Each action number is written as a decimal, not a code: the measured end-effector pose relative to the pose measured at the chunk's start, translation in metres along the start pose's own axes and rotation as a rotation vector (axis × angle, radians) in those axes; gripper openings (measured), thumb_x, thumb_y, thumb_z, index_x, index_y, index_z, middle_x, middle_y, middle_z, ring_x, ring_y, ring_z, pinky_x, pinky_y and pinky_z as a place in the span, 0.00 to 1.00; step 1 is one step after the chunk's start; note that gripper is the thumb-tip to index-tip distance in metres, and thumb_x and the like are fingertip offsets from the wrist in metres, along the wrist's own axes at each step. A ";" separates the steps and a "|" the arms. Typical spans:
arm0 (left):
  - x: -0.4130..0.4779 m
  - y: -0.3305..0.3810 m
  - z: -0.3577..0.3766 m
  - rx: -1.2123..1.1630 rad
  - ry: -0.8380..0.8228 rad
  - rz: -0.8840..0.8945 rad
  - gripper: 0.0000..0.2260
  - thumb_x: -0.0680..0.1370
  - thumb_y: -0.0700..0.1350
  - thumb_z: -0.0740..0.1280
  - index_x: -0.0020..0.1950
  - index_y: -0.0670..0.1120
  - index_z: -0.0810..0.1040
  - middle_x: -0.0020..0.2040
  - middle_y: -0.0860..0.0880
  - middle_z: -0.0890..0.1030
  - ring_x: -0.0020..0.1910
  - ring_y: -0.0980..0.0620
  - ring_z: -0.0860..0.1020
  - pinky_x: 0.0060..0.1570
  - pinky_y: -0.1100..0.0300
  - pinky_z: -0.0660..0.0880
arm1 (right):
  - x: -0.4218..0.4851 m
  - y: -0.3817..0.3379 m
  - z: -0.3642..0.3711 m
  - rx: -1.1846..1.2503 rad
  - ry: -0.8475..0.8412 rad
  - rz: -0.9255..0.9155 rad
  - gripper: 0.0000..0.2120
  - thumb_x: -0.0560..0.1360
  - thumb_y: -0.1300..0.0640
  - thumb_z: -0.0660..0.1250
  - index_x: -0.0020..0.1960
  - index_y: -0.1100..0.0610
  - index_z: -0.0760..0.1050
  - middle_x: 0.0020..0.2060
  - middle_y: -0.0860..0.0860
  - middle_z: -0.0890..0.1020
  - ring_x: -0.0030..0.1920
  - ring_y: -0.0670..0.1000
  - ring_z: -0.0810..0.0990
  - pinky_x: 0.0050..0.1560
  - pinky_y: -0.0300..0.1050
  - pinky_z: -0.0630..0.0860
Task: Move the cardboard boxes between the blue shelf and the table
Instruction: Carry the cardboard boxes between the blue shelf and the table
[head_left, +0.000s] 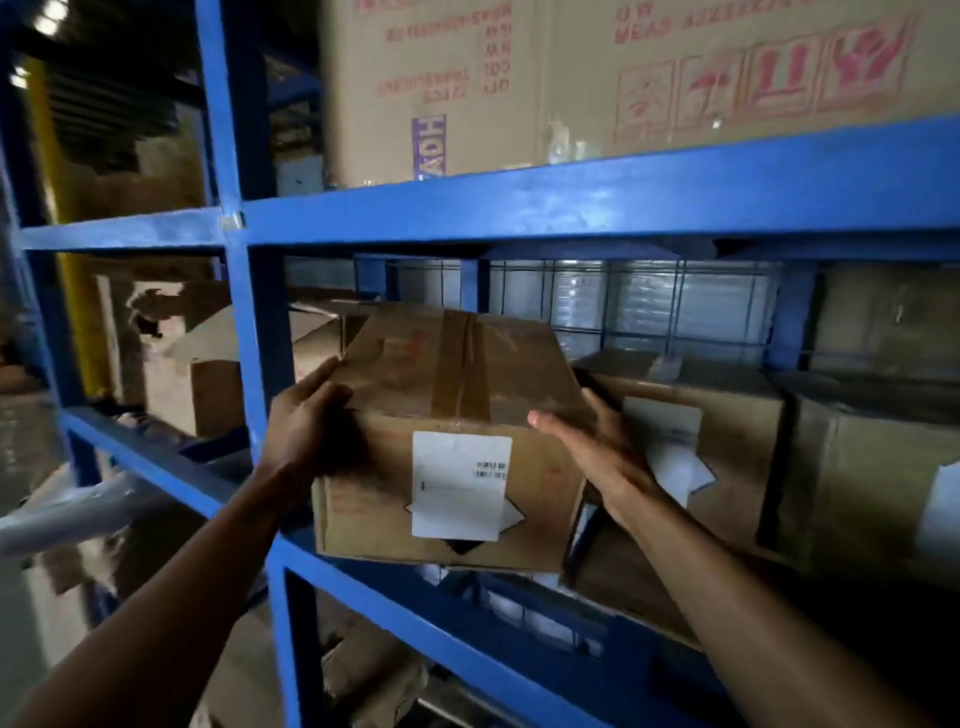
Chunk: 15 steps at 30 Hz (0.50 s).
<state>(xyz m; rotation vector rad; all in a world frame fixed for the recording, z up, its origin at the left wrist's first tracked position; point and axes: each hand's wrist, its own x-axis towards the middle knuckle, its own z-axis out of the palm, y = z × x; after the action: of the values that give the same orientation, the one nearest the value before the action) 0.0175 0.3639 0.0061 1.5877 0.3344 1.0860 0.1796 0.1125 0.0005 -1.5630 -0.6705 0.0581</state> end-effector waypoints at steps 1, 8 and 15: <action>0.012 -0.007 -0.005 -0.024 -0.017 -0.006 0.20 0.81 0.42 0.62 0.73 0.49 0.71 0.55 0.51 0.80 0.51 0.56 0.77 0.53 0.63 0.72 | 0.001 -0.006 0.010 -0.020 0.018 -0.002 0.24 0.70 0.50 0.77 0.61 0.43 0.69 0.48 0.39 0.78 0.44 0.39 0.76 0.43 0.37 0.72; 0.083 -0.050 -0.017 -0.117 -0.139 -0.055 0.17 0.82 0.44 0.60 0.70 0.51 0.74 0.59 0.47 0.81 0.55 0.50 0.80 0.59 0.56 0.75 | 0.021 -0.003 0.059 -0.137 0.131 0.009 0.24 0.69 0.50 0.78 0.63 0.47 0.74 0.53 0.47 0.84 0.51 0.47 0.83 0.54 0.44 0.78; 0.148 -0.099 0.004 -0.138 -0.118 -0.018 0.17 0.82 0.43 0.61 0.72 0.48 0.72 0.64 0.49 0.78 0.61 0.53 0.76 0.62 0.60 0.71 | 0.055 0.014 0.084 -0.328 0.192 0.038 0.47 0.65 0.44 0.79 0.77 0.47 0.60 0.62 0.44 0.76 0.61 0.47 0.76 0.57 0.39 0.73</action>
<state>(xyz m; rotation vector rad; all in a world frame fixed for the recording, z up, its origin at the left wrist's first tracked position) 0.1321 0.4993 -0.0126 1.5152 0.1907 0.9757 0.1939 0.2128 -0.0041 -1.8684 -0.5153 -0.1799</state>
